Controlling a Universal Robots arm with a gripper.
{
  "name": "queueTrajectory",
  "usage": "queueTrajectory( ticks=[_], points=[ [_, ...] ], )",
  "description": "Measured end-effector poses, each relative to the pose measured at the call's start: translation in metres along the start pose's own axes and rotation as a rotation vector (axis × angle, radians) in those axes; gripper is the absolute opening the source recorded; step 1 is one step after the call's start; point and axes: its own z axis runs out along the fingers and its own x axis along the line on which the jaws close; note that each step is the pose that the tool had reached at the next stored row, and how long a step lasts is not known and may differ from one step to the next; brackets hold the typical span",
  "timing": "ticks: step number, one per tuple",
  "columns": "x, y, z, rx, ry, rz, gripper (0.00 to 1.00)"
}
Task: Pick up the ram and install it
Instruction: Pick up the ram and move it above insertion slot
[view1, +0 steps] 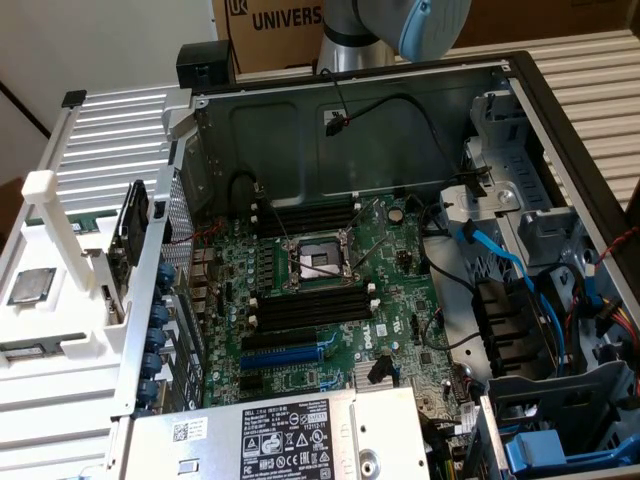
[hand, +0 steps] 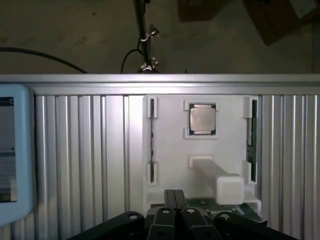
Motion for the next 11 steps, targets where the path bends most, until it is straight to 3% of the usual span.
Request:
queueTrajectory(
  ticks=[11],
  points=[
    [0.004,0.0012,0.0198,-0.0004,0.0003,-0.010,0.10]
  ],
)
